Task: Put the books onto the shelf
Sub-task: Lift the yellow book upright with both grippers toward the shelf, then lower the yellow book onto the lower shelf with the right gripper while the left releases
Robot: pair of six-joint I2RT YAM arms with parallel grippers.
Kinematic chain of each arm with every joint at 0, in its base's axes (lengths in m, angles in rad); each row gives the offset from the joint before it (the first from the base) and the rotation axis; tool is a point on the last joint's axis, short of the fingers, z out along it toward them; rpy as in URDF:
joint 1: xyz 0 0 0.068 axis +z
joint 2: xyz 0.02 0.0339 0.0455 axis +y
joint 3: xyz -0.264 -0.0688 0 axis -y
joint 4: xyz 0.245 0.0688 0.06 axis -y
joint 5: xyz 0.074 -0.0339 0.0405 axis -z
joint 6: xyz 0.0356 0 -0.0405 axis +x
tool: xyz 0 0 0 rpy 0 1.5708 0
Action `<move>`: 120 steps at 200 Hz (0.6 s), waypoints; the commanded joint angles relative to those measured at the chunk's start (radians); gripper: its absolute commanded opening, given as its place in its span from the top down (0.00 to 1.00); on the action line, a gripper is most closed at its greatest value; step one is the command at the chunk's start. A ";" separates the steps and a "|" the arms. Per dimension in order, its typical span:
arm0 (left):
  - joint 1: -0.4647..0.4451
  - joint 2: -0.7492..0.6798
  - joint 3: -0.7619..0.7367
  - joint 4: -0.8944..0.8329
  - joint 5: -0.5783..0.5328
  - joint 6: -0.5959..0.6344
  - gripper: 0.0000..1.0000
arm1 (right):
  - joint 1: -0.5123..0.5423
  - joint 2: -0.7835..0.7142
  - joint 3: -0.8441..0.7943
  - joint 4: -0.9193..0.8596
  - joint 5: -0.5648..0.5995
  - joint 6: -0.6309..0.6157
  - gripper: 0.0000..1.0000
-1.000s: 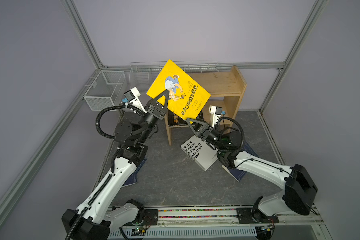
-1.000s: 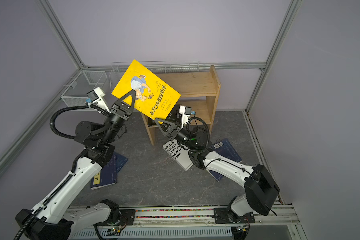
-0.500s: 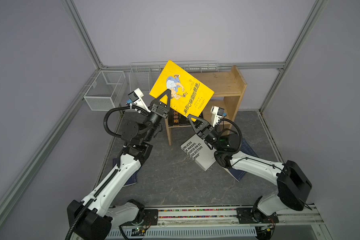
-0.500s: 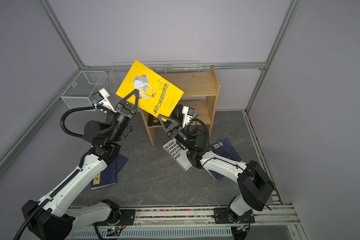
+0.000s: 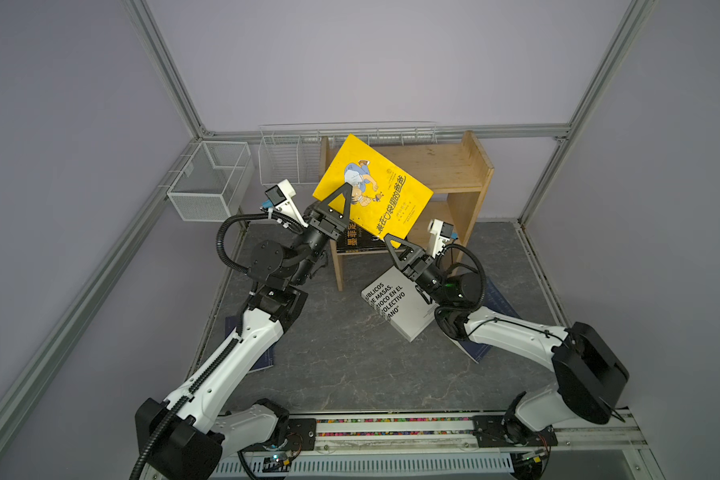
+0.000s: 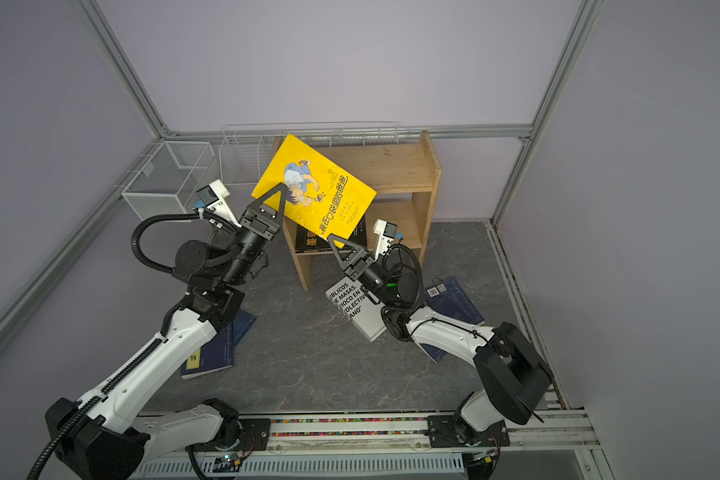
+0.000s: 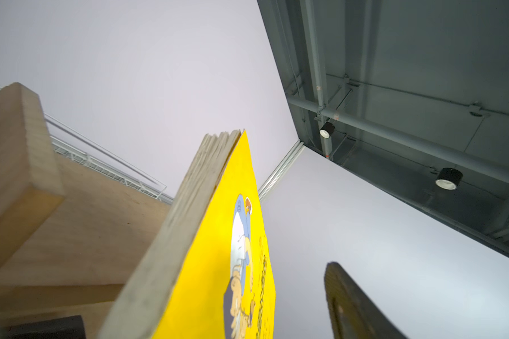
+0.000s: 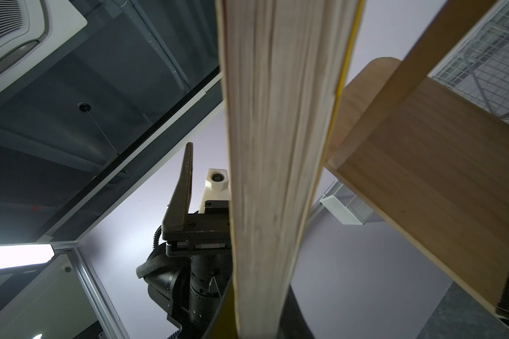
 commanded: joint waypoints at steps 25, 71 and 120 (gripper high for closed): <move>0.050 -0.180 0.109 -0.475 -0.011 0.226 0.06 | -0.105 -0.218 -0.180 -0.131 -0.177 0.112 0.93; 0.125 -0.205 0.168 -0.768 0.020 0.322 0.01 | -0.110 -0.580 -0.102 -1.145 -0.111 -0.216 0.94; 0.214 -0.133 0.156 -0.781 0.189 0.316 0.01 | -0.133 -0.599 0.029 -1.398 -0.089 -0.341 0.94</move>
